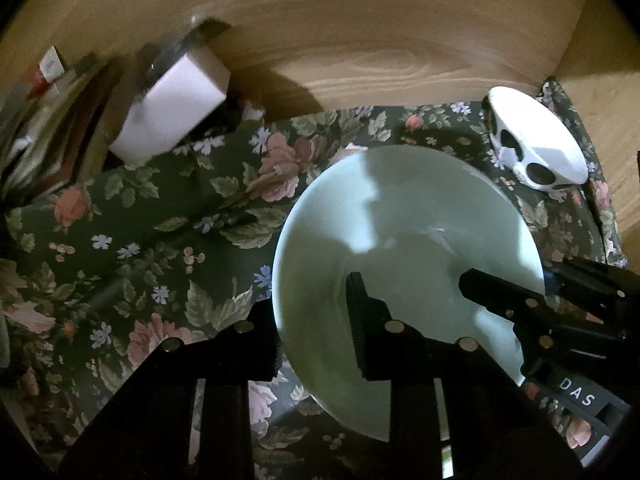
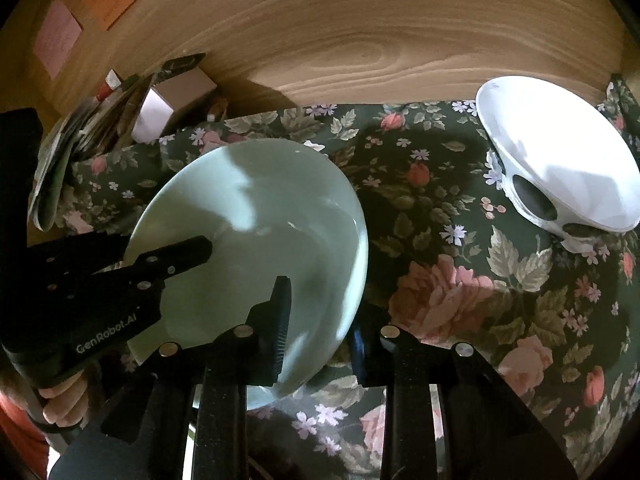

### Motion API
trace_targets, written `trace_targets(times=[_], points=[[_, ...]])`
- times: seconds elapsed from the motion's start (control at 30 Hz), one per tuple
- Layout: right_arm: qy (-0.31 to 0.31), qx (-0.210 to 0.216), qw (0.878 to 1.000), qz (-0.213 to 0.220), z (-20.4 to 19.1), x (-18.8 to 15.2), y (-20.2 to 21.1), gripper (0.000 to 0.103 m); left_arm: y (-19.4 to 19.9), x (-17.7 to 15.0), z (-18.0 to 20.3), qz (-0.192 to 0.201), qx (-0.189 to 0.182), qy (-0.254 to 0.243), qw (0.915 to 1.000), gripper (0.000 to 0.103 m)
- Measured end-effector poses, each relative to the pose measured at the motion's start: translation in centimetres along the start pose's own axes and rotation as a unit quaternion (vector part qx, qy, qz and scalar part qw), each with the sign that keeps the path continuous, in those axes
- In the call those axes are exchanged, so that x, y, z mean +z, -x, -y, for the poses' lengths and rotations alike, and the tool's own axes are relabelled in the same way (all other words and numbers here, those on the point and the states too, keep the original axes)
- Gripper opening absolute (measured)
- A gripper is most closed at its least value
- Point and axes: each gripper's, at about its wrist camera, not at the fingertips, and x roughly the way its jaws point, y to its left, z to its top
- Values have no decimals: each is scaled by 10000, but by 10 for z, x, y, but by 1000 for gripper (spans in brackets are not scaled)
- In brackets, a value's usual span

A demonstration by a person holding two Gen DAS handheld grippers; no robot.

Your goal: Organize plates and bowls

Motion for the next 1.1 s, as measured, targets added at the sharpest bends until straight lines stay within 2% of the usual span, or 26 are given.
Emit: trace_targets(times=[0.37,0.67,1.1], points=[[212,-90,9978,614,-17,-8,57,24,54,-10,1,510,-37,21,9987,27],[320,-8,9950,946,-40,-22,96,24,97,-25,-3,850,-98,159,9962,27],[542,72,9910,1225,-71,-38,122,24,147,-56,-7,1256,-83,300,9916,27]])
